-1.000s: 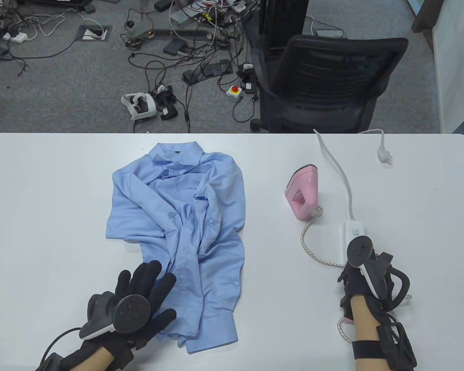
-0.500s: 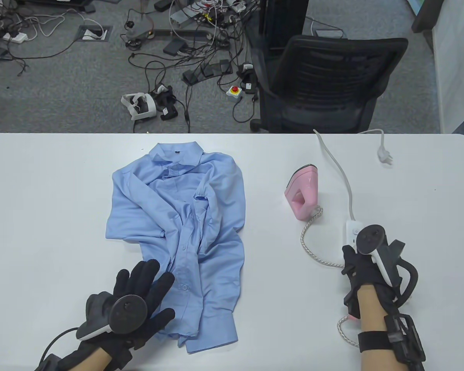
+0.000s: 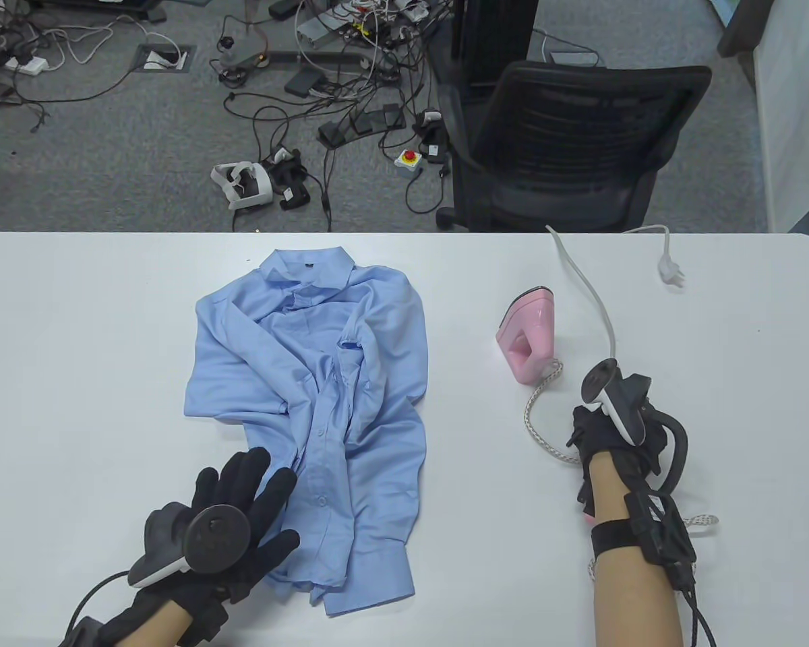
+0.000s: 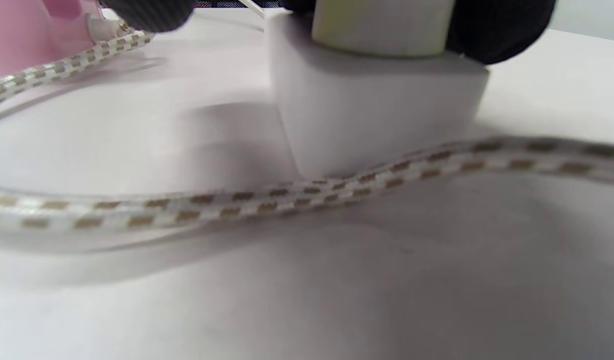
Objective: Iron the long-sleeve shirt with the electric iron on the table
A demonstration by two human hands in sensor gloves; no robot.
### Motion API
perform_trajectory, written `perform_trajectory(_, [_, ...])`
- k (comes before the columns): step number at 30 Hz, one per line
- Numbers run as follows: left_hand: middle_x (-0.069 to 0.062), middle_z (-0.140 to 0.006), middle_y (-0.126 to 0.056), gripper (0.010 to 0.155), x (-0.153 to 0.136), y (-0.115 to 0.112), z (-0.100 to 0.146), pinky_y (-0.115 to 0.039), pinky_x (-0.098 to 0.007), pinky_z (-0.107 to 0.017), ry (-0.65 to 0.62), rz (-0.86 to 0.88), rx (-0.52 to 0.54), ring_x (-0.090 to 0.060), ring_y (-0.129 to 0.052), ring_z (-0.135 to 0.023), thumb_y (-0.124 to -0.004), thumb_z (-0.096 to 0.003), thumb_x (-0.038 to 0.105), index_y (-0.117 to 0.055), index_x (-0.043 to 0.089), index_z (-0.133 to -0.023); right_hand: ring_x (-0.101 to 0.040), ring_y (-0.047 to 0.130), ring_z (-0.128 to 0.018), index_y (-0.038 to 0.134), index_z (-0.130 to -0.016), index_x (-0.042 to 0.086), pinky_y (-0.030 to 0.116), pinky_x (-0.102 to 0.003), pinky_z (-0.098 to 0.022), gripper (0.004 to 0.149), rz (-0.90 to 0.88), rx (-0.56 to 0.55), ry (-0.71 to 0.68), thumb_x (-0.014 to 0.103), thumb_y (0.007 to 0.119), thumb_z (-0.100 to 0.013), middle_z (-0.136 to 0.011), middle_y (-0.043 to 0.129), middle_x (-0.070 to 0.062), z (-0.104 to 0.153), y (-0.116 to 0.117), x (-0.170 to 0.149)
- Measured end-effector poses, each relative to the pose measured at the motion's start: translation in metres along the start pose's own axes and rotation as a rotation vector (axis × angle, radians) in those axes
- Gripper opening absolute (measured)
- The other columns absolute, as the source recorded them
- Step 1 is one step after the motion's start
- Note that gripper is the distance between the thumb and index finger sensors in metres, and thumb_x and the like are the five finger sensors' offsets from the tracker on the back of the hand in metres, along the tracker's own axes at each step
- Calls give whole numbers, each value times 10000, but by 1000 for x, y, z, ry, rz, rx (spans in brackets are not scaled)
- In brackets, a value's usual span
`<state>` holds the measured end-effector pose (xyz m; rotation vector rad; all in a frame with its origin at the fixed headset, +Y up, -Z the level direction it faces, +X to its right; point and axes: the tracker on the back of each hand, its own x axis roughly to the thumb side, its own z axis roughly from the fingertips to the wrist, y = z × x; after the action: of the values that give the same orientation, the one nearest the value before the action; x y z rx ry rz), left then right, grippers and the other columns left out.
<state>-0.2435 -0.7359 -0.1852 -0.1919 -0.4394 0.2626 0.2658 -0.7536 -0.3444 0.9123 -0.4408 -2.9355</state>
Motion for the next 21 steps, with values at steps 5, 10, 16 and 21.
perform_trajectory(5, [-65, -1141, 55, 744, 3, -2, 0, -124, -687, -697, -13, -3, -14, -377, -94, -1082, -571, -530, 669, -159, 376, -1076, -416, 627, -825, 431, -978, 165, 661, -509, -609, 777, -86, 24, 6, 631, 594, -378, -957, 431, -163, -5, -1, -4])
perform_trajectory(10, [-60, -1140, 64, 743, 7, -2, -4, -116, -685, -698, -9, 5, -18, -374, -84, -1082, -569, -532, 669, -155, 380, -1076, -396, 621, -802, 491, -946, 187, 657, -511, -606, 722, -271, 24, 34, 634, 607, -391, -921, 451, -129, -9, 0, -17])
perform_trajectory(16, [-59, -1142, 58, 741, 7, -2, -3, -117, -684, -698, -17, 1, -20, -372, -86, -1083, -570, -530, 670, -161, 380, -1077, -389, 626, -799, 509, -927, 196, 659, -511, -604, 696, -305, 33, 30, 625, 618, -390, -910, 455, -119, -11, 1, -21])
perform_trajectory(21, [-56, -1154, 33, 734, 8, 0, -2, -122, -686, -701, -31, -25, 35, -368, -102, -1089, -575, -527, 668, -186, 382, -1081, -398, 616, -804, 499, -937, 185, 641, -527, -610, 722, -293, 64, -1, 618, 633, -374, -911, 443, -128, -12, -1, -21])
